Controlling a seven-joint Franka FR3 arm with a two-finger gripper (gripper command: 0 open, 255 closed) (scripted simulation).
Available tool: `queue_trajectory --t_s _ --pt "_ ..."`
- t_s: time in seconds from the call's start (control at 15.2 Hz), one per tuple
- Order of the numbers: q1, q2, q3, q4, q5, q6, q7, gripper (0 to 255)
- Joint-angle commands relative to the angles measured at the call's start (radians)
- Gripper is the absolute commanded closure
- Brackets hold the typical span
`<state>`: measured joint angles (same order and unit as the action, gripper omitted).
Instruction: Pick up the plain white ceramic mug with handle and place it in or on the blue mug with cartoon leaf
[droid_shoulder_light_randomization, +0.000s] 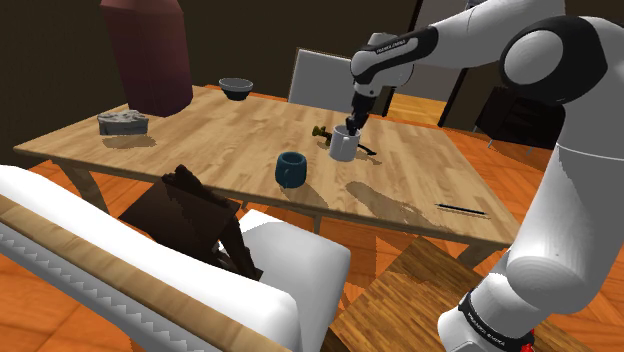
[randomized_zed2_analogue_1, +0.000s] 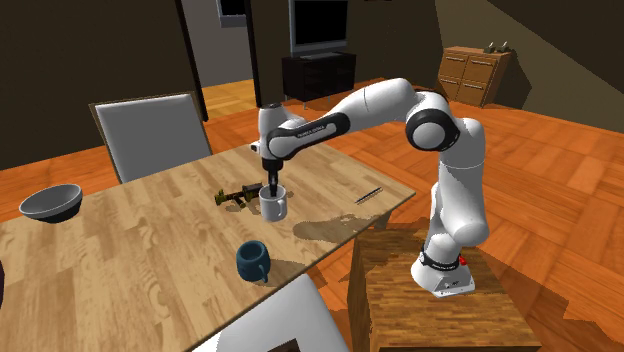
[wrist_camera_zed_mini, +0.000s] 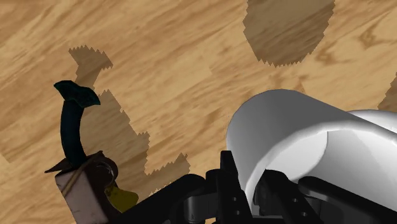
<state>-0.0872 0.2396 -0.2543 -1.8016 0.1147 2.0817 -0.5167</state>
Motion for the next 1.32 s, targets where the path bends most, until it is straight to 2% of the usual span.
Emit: queue_trajectory --t_s 0.0,1.12,1.25 --pt "0.001 -0.009 -0.001 0.013 -0.004 -0.022 0.004 255" --pt "0.0 -0.046 -0.006 0.187 -0.021 -0.231 0.022 255" --pt "0.029 -0.061 0.011 0.174 -0.03 -0.23 0.068 255"
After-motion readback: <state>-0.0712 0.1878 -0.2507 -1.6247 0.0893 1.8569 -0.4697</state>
